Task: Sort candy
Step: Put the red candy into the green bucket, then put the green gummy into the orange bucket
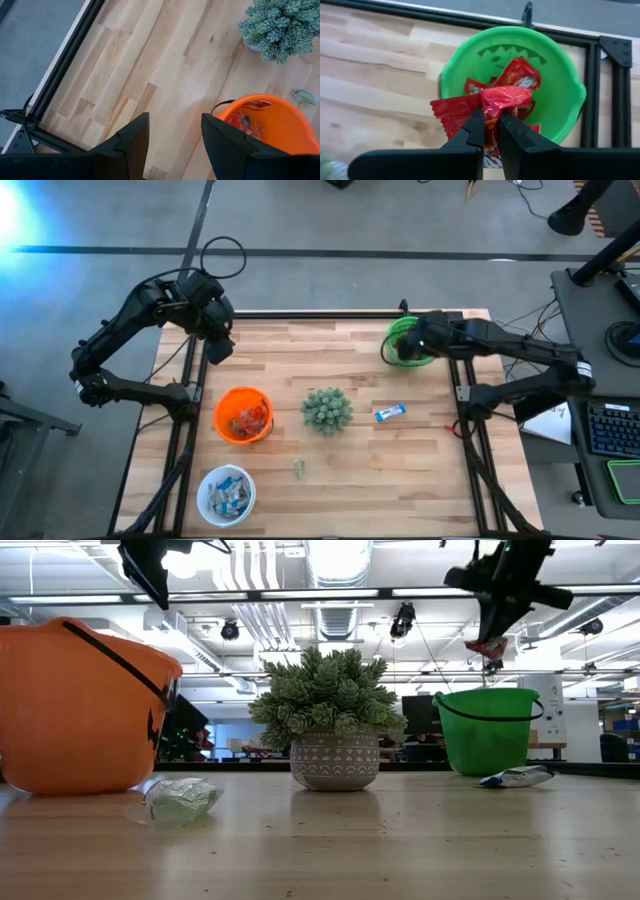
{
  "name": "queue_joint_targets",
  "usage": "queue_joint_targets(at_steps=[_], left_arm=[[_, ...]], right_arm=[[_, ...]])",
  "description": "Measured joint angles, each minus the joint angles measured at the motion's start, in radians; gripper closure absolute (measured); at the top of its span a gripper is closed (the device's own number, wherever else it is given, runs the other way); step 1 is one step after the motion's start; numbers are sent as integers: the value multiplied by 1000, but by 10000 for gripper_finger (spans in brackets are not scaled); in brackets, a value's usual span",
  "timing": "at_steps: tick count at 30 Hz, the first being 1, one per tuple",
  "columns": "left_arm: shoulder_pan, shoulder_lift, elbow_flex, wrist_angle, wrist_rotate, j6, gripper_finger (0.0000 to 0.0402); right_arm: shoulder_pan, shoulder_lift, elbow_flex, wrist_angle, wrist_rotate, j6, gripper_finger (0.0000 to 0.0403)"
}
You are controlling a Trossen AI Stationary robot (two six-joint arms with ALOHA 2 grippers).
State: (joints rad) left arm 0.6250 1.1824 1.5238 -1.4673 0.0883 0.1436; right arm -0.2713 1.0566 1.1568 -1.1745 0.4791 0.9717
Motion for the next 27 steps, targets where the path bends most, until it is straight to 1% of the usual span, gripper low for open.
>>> queue_joint_targets(at_steps=[3,5,7,10,14,19,23,27], left_arm=[[0,0,0,0,0,0,240],[0,1,0,0,0,3,240],[0,1,0,0,0,13,240],[0,1,0,0,0,29,240],[0,1,0,0,0,39,240],[0,1,0,0,0,46,240],[0,1,0,0,0,46,238],[0,1,0,0,0,46,229]], right_arm=[[-69,28,0,6,-32,-55,381],[-104,54,0,7,-34,-105,381],[-129,80,0,10,-36,-152,381],[-151,115,0,12,-41,-173,380],[-177,150,0,14,-114,-204,371],[-213,179,0,28,-222,-239,333],[-221,198,24,34,-212,-252,290],[-221,205,77,33,-170,-254,254]])
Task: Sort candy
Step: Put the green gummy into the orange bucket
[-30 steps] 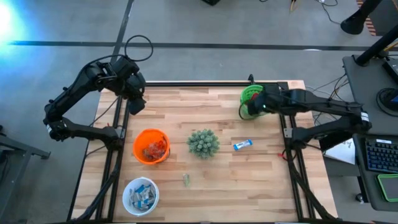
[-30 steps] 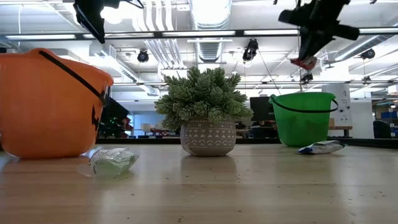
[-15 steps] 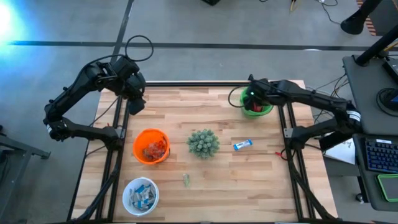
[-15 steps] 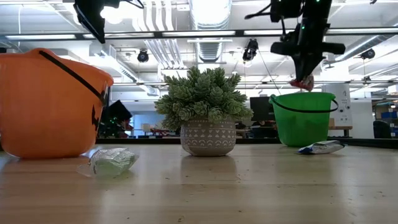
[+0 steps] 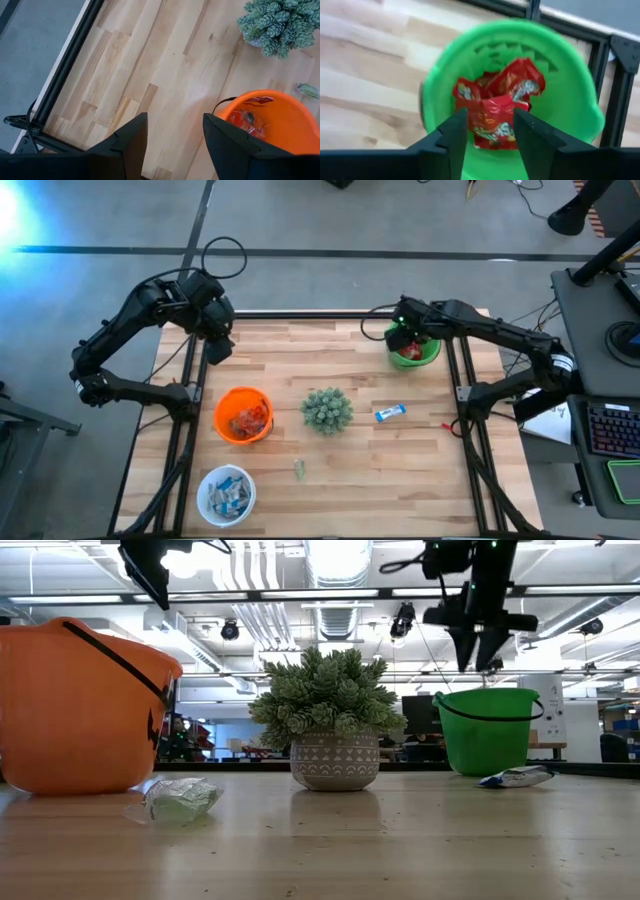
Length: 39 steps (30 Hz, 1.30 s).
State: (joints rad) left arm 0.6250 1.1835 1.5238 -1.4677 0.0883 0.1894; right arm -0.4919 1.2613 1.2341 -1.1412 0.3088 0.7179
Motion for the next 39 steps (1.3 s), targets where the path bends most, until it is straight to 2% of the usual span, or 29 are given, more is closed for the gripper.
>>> queue_joint_targets(at_steps=[3,9,13,21,26,33,37,39], left_arm=[[0,0,0,0,0,0,222],[0,0,0,0,0,7,220],[-3,0,0,-3,17,39,220],[-48,3,0,8,264,79,220],[-161,5,0,40,289,64,220],[-406,19,32,102,297,26,208],[-508,52,70,117,286,-25,191],[-547,69,76,143,242,-75,185]], right_arm=[[1,-2,55,-8,-8,1,237],[35,-6,174,-7,-158,15,228],[80,-6,221,-6,-203,9,227],[144,-6,267,-6,-212,6,228],[147,-5,267,-7,-212,19,229],[148,-2,267,-19,-212,71,227],[150,-2,266,-43,-210,101,228],[154,-2,266,-43,-210,101,229]])
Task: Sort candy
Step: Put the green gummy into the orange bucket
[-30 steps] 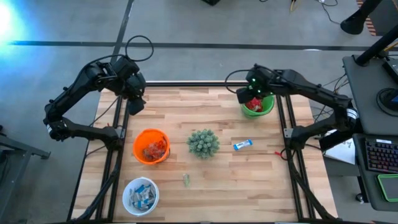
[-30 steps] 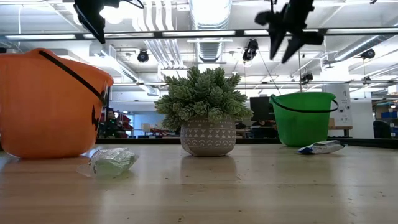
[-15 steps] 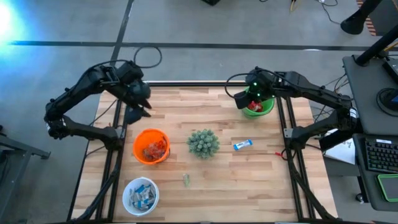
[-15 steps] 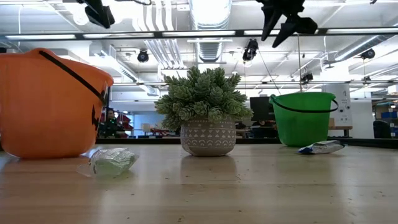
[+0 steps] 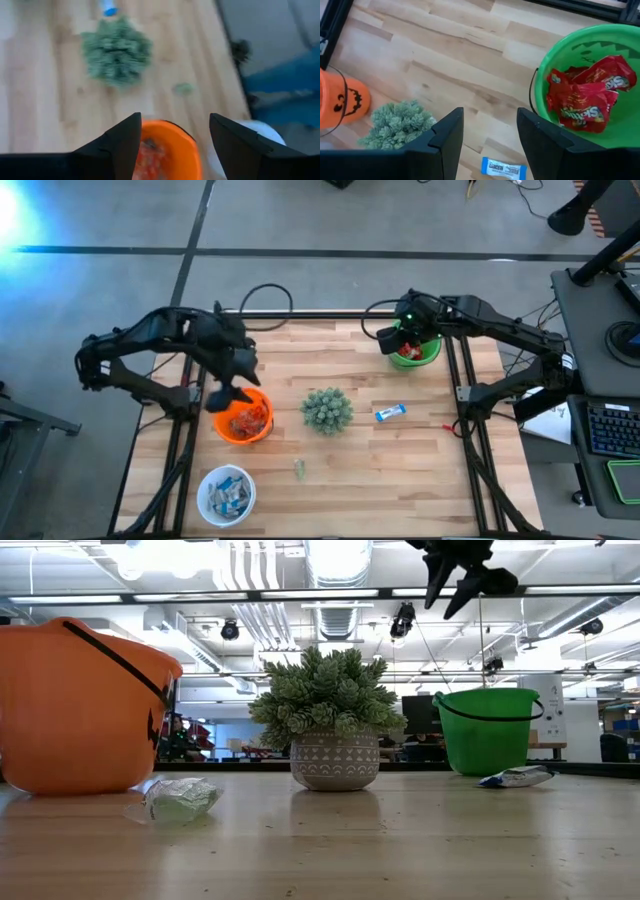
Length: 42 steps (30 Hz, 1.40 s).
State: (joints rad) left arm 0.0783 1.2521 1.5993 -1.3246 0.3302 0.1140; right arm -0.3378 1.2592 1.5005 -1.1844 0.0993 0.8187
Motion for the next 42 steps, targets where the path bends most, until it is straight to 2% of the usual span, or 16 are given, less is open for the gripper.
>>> queue_joint_targets(at_steps=[4,7,12,17,25,35,38,42], left_arm=[[-59,47,2,51,-185,-165,182],[-86,80,2,51,-255,-280,182],[-122,139,2,87,-274,-538,182],[-175,219,2,171,-346,-781,182],[-216,345,2,207,-425,-1138,182],[-282,476,2,182,-442,-1458,182],[-307,489,6,159,-426,-1518,184],[-355,486,10,164,-453,-1600,190]], right_arm=[[0,0,0,-10,-2,-9,228],[0,0,0,-36,1,-66,228],[0,-10,-1,-128,5,-186,229],[-1,-29,-1,-212,8,-363,227],[-1,-84,-1,-220,12,-565,231],[-1,-128,-1,-225,43,-690,232],[-1,-134,-1,-231,43,-705,232],[-1,-135,-1,-249,43,-714,232]])
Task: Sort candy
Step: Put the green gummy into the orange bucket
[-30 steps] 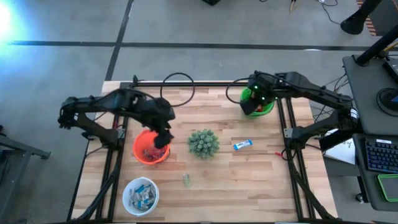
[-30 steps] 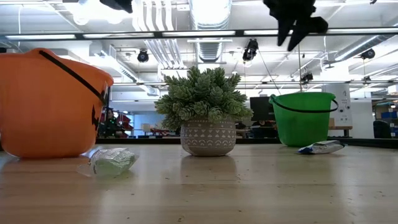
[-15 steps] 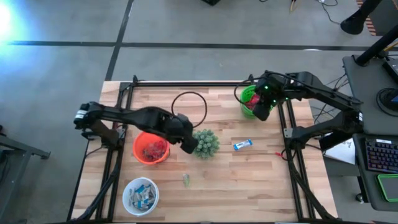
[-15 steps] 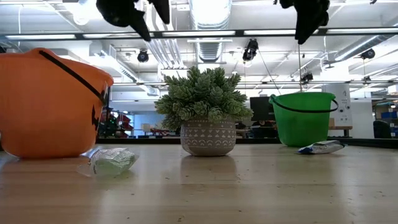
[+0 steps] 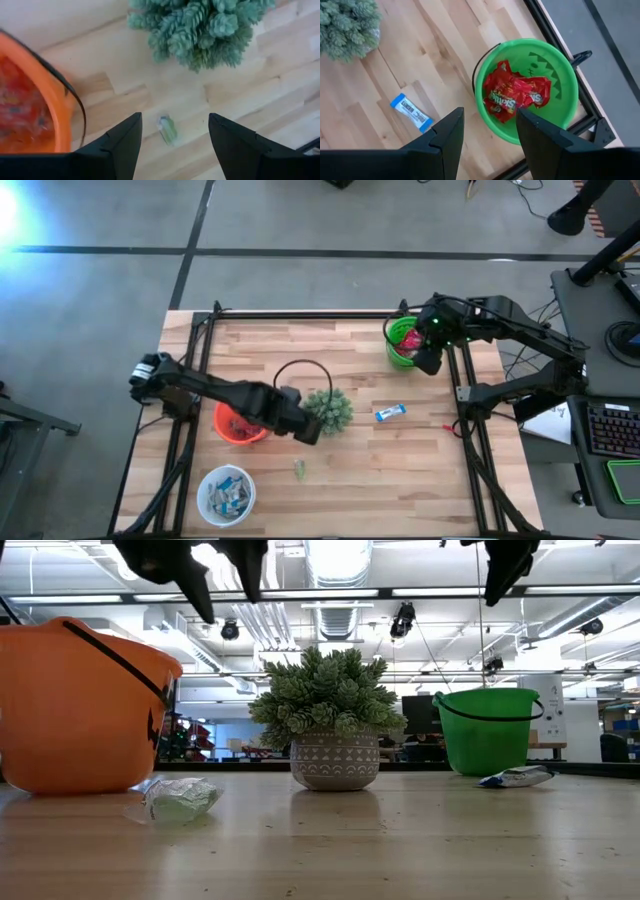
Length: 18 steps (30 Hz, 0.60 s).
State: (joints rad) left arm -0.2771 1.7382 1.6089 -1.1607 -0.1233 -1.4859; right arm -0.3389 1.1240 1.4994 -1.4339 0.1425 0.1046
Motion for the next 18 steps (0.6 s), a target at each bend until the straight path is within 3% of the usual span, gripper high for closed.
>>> queue_joint_targets(at_steps=[7,18], left_arm=[[-73,21,0,39,-49,-112,192],[-135,130,-1,56,-45,-197,192]], right_arm=[[0,2,0,-7,0,-4,232],[0,2,0,-5,0,-12,232]])
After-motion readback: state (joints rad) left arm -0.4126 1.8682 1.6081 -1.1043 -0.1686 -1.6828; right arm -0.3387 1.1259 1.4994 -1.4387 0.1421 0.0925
